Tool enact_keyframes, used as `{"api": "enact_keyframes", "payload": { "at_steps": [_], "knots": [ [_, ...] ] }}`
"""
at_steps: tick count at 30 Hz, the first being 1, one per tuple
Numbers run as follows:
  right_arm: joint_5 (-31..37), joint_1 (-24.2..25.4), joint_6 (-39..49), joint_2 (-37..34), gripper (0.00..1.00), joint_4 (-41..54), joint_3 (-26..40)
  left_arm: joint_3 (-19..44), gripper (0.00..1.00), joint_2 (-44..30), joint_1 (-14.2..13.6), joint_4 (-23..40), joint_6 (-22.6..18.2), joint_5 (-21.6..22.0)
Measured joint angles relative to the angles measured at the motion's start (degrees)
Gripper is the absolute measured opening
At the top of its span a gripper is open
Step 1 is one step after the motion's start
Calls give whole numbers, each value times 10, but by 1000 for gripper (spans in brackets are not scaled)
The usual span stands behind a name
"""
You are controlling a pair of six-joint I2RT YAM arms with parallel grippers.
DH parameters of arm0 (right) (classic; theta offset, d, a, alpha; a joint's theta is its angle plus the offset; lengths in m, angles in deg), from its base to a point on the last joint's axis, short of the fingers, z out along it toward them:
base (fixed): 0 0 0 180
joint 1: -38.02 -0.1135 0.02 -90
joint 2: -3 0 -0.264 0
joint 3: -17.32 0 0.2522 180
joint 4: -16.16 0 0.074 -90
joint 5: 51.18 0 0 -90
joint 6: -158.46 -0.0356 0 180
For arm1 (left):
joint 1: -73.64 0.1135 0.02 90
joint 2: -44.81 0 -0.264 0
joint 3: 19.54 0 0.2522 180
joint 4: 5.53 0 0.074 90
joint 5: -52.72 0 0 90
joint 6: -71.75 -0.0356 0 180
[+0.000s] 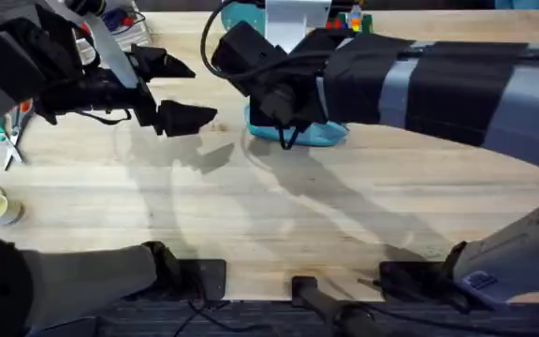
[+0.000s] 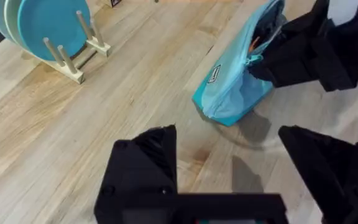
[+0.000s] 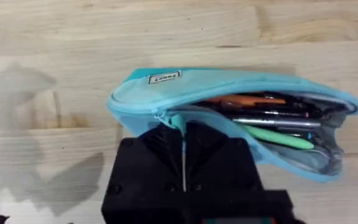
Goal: Unzip the bag, pick up the pens from the table one at a time and place them inside, then zip the bag closed.
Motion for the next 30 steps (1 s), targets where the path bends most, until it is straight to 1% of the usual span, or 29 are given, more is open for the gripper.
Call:
{"api": "enact_keyframes", "payload": {
  "at_steps": [22,30],
  "knots": [
    [-2,0,16,0,32,17,8,0,993,0,0,-1,0,0],
    [-6,0,17,0,30,62,30,0,992,0,0,-1,0,0]
  ]
}}
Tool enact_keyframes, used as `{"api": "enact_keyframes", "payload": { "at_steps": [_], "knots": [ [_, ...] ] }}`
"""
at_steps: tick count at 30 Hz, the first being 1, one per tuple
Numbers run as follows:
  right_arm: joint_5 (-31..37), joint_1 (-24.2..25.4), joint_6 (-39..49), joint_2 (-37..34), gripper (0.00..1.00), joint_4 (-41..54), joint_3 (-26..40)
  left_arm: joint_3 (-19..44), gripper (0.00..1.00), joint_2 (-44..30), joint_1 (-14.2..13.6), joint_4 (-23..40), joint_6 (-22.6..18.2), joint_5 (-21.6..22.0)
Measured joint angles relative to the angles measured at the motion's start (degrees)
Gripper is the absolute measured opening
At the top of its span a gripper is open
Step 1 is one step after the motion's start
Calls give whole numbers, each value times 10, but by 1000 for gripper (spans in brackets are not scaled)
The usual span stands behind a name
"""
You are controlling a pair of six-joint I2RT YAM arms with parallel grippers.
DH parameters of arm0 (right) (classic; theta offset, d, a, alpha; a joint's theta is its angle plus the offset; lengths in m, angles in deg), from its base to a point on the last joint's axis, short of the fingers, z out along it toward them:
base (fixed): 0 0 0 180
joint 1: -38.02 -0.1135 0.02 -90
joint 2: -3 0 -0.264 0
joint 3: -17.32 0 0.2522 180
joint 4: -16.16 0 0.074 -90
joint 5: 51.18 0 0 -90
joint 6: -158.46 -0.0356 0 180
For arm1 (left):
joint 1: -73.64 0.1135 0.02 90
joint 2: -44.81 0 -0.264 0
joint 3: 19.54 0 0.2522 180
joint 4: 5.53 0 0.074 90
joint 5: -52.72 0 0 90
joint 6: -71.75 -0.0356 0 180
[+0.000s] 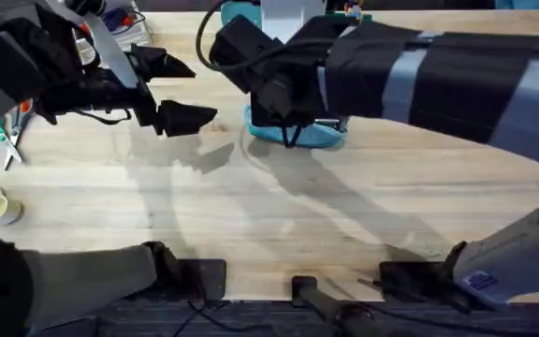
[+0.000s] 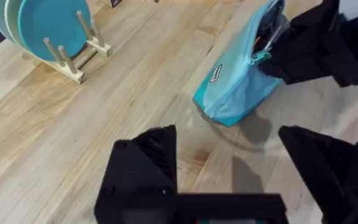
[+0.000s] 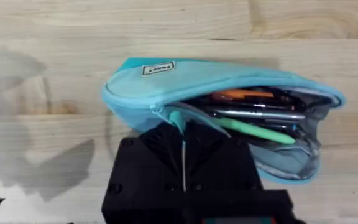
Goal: Unzip the bag, pick up the pens from the table one at a time and place them inside, then zip the bag closed.
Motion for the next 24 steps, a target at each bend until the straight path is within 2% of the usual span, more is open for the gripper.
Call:
{"api": "enact_keyframes", "payload": {
  "at_steps": [22,24],
  "knots": [
    [-22,0,0,0,31,13,26,0,999,0,0,-7,0,0],
    [-22,0,0,0,31,13,26,0,972,0,0,-16,0,0]
  ]
}}
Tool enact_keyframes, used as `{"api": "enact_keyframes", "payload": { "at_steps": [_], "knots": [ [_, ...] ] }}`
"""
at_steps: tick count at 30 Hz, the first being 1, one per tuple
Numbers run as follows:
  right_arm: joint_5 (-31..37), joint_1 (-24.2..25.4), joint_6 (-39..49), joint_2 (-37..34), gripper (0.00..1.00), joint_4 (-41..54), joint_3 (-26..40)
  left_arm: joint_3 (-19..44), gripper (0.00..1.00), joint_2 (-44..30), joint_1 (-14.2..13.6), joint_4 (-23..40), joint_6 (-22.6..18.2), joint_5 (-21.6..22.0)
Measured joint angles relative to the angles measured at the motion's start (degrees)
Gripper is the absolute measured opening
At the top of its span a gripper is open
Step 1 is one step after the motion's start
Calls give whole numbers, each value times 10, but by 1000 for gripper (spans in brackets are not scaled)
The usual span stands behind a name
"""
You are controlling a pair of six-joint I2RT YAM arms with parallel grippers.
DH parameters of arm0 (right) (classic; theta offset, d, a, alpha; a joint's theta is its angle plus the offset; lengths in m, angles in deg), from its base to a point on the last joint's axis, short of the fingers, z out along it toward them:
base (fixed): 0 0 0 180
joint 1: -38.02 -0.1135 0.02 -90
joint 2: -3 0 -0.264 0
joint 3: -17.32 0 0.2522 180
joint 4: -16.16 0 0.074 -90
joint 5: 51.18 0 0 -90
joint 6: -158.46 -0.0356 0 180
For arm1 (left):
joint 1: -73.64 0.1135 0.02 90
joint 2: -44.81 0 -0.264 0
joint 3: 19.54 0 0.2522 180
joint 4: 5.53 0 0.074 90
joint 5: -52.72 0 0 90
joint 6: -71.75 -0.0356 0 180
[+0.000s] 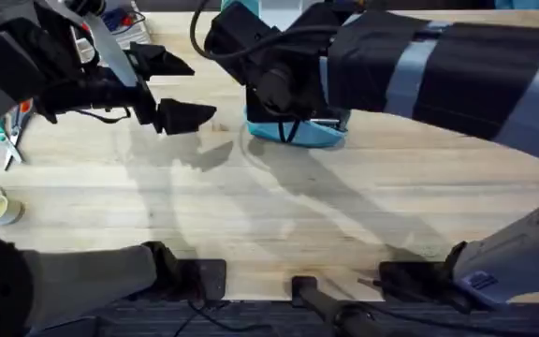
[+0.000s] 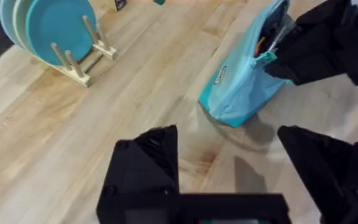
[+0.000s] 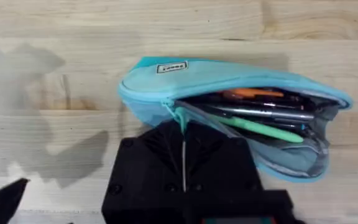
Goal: Unzip the bag, pick up the pens from the table one at a time and place them inside, then zip the bag closed.
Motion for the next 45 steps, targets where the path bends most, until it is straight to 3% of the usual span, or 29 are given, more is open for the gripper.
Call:
{"api": "enact_keyframes", "payload": {
  "at_steps": [8,17,25,37,45],
  "knots": [
    [0,0,0,0,31,0,0,0,956,-6,-18,-40,0,0],
    [0,0,0,0,31,0,0,0,957,-106,-63,-84,0,-4],
    [0,0,0,0,31,0,0,0,957,-163,-98,-150,0,-44],
    [0,0,0,0,31,0,0,0,882,-177,-150,-207,0,-75],
    [-2,0,0,0,30,0,0,0,854,-177,-158,-209,0,-76]
  ]
}}
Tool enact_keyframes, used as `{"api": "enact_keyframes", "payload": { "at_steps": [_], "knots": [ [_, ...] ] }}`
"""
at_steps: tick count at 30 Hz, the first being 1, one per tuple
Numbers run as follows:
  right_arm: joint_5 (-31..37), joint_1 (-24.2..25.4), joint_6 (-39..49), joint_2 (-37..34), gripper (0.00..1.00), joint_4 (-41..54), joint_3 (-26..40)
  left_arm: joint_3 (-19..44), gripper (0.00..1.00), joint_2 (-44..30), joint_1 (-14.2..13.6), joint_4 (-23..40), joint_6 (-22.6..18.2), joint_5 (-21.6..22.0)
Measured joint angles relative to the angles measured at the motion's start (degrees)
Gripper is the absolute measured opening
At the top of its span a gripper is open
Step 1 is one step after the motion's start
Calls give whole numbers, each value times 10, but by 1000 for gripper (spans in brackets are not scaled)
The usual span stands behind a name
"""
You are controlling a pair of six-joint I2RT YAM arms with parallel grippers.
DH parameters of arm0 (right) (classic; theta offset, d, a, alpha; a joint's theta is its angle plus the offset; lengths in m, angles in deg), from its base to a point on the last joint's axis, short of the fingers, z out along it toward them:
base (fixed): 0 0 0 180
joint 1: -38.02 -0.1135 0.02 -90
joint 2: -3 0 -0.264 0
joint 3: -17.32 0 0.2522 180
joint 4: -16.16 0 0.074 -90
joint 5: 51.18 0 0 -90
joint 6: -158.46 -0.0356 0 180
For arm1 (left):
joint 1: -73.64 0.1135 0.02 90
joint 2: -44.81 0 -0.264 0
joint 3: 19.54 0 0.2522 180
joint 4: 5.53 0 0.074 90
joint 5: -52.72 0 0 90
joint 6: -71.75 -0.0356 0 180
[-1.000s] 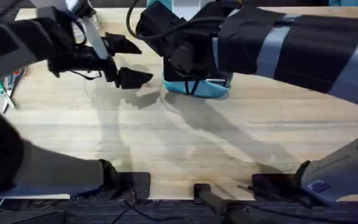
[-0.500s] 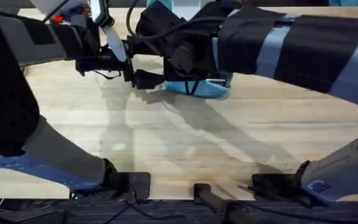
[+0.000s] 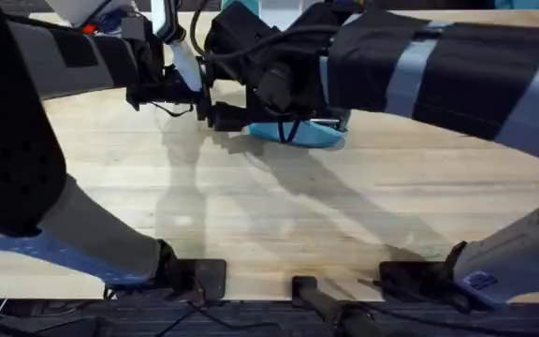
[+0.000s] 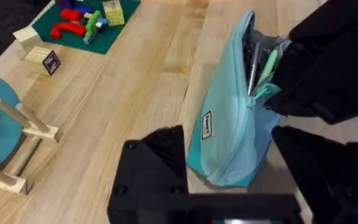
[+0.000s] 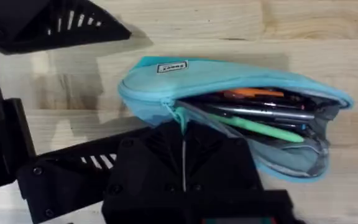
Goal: Unzip the bag, pick up the pens from the table one at a time and place them inside, then zip the bag closed.
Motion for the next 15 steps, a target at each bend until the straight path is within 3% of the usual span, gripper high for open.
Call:
{"api": "enact_keyframes", "payload": {
  "at_steps": [11,15],
  "knots": [
    [0,0,0,0,31,0,0,0,851,-25,0,2,0,-8],
    [0,0,0,0,30,0,0,0,753,-25,0,2,0,-16]
  ]
}}
